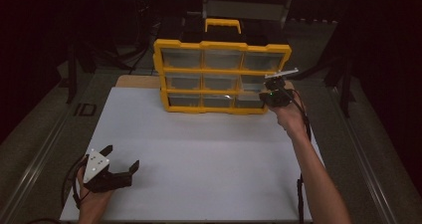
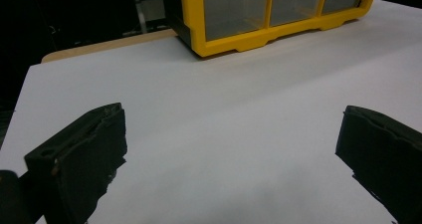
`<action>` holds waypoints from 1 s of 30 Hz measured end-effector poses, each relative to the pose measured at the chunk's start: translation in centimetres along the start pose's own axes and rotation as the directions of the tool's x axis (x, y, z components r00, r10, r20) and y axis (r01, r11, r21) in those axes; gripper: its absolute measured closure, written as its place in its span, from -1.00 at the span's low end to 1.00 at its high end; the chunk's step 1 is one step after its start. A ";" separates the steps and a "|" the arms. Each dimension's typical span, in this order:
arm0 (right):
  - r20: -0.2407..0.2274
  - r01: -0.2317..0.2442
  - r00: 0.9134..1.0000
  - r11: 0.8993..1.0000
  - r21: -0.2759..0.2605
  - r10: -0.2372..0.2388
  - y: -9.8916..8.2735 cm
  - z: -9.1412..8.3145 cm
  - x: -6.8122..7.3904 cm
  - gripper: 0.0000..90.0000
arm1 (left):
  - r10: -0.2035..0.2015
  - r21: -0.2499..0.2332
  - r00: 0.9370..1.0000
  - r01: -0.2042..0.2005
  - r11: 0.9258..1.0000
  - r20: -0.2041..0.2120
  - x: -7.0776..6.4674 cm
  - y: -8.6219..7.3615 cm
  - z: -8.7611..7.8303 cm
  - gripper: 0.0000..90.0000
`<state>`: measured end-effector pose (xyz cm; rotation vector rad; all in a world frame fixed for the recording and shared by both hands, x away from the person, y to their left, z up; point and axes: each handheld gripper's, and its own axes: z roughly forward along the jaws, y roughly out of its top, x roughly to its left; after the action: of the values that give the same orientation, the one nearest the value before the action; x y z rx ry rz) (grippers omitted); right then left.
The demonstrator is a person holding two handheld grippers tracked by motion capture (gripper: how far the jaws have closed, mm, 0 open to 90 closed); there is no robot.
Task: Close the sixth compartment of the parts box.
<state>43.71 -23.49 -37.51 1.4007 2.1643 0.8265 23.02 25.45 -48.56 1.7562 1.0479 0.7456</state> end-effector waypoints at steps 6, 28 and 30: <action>0.001 -0.010 1.000 1.000 -0.002 0.010 0.1 0.0 -0.1 0.99 | 0.002 0.002 1.000 -0.002 1.000 0.004 -0.1 0.0 0.0 -1.00; 0.006 -0.040 0.999 0.999 -0.022 0.040 0.3 1.0 -0.5 0.99 | 0.004 0.000 1.000 -0.004 1.000 0.005 -0.1 0.0 0.0 -1.00; 0.005 -0.043 0.999 0.999 -0.023 0.043 0.4 1.0 -0.5 0.99 | 0.003 0.000 1.000 -0.003 1.000 0.005 -0.1 0.0 0.0 -1.00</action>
<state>44.81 -23.55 -38.00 1.4414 2.1204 0.8590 23.03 25.33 -48.54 1.7591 1.0416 0.7427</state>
